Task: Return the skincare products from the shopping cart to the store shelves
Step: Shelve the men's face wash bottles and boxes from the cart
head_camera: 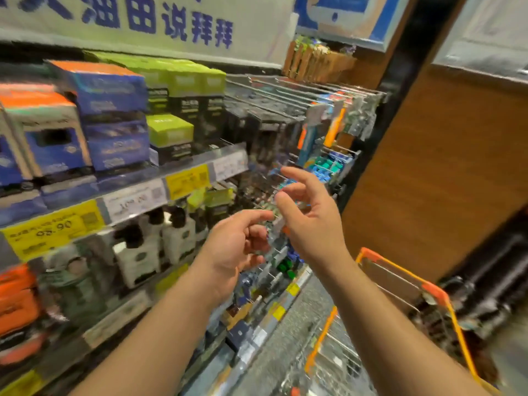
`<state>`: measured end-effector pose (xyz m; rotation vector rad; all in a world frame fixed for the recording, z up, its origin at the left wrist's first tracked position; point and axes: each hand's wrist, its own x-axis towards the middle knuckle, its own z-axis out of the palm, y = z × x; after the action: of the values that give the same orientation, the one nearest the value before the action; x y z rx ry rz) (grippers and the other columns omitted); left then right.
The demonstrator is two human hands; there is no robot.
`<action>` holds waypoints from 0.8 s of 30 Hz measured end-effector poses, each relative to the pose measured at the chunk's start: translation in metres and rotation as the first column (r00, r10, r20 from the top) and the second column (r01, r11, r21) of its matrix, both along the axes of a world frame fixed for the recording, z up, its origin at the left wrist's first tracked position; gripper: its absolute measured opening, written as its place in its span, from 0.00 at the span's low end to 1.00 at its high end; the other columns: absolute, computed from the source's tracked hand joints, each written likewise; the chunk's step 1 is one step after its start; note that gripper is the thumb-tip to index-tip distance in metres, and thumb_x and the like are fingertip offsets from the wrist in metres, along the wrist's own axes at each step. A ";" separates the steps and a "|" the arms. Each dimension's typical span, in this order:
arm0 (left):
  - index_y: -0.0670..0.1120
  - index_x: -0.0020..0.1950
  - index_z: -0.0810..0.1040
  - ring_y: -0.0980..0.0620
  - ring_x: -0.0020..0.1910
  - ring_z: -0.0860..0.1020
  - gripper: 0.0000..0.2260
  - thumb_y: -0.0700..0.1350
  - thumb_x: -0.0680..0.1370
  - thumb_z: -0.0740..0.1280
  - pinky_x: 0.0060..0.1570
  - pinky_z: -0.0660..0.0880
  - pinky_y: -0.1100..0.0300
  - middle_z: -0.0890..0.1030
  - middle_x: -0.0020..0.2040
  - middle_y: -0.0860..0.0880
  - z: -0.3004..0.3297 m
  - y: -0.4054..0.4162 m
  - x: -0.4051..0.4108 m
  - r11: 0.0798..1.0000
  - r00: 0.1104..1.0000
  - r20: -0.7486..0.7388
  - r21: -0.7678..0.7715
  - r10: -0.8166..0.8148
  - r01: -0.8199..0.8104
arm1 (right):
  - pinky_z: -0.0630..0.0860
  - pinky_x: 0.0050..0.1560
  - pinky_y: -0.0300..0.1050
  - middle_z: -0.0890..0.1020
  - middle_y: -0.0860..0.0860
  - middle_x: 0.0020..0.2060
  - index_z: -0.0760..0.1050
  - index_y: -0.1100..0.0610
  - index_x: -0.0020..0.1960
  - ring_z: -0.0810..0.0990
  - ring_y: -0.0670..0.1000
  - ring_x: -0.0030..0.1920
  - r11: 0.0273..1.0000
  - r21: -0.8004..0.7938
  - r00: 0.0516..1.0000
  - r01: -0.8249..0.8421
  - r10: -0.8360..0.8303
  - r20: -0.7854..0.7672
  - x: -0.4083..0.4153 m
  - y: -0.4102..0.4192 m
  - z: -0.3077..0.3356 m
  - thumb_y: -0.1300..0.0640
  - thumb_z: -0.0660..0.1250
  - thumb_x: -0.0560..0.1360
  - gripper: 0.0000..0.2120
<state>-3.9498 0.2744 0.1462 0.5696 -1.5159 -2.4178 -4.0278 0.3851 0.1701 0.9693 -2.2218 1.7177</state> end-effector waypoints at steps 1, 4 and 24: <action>0.48 0.47 0.85 0.53 0.29 0.73 0.09 0.47 0.80 0.65 0.33 0.67 0.60 0.74 0.32 0.51 -0.005 0.013 -0.004 0.999 0.999 0.021 0.009 -0.032 0.032 | 0.79 0.48 0.45 0.82 0.44 0.43 0.79 0.44 0.64 0.80 0.43 0.44 0.999 -0.010 0.998 0.040 -0.040 0.043 0.003 0.016 -0.009 0.53 0.70 0.77 0.16; 0.47 0.49 0.82 0.53 0.28 0.73 0.08 0.46 0.81 0.63 0.28 0.67 0.65 0.74 0.30 0.52 -0.021 0.054 -0.012 0.991 0.988 0.081 0.030 -0.131 0.129 | 0.78 0.49 0.41 0.82 0.41 0.41 0.79 0.38 0.57 0.80 0.43 0.43 0.986 -0.031 0.976 0.165 -0.159 0.148 0.013 0.068 -0.037 0.53 0.69 0.75 0.14; 0.59 0.77 0.68 0.49 0.79 0.62 0.33 0.73 0.76 0.52 0.78 0.55 0.41 0.68 0.78 0.54 -0.220 0.261 0.061 -0.079 0.686 0.695 -0.712 -0.216 0.697 | 0.51 0.76 0.70 0.61 0.54 0.81 0.58 0.40 0.81 0.54 0.61 0.81 0.338 0.941 0.575 -0.010 -0.768 0.283 0.163 0.382 -0.245 0.28 0.51 0.78 0.34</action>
<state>-3.8889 0.5353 -0.0741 0.0893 -3.4315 -0.7444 -3.8647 0.7667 -0.0750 -0.5008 -3.5494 0.5100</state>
